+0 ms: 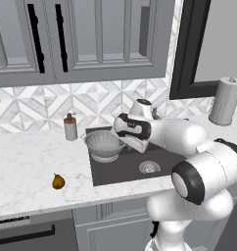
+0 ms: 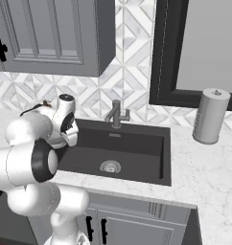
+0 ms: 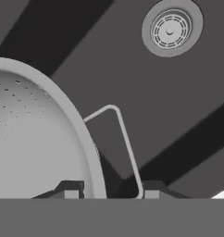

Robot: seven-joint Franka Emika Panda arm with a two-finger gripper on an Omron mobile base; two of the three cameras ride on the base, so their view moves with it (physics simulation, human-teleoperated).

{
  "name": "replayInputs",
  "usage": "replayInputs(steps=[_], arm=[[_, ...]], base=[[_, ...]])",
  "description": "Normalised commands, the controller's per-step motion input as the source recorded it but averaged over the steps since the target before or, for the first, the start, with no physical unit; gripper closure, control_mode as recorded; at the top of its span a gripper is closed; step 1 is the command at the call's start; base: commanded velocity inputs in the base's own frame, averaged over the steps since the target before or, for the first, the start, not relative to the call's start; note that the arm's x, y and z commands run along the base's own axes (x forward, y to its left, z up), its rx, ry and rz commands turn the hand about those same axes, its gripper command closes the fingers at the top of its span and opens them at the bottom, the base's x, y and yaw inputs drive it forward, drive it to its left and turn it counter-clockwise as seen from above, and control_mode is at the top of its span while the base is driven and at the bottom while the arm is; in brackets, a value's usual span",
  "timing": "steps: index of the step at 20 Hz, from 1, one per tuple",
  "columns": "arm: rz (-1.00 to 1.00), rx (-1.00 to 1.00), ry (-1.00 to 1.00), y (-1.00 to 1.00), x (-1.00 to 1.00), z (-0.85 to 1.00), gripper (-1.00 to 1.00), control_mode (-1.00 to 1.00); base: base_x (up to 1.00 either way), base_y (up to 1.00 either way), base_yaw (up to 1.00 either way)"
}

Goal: Put the colander in the sink, put the pear in the colander, and turn on the sink faucet and pour water over the colander.

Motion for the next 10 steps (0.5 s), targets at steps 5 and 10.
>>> replayInputs(steps=[5,10], arm=[[-0.21,0.0,0.11,-0.95,-0.01,0.0,1.0,-1.0],[-0.19,0.0,0.1,-0.87,0.0,-0.07,1.0,-1.0]], base=[[0.0,0.0,0.0],[0.0,0.0,0.0]])
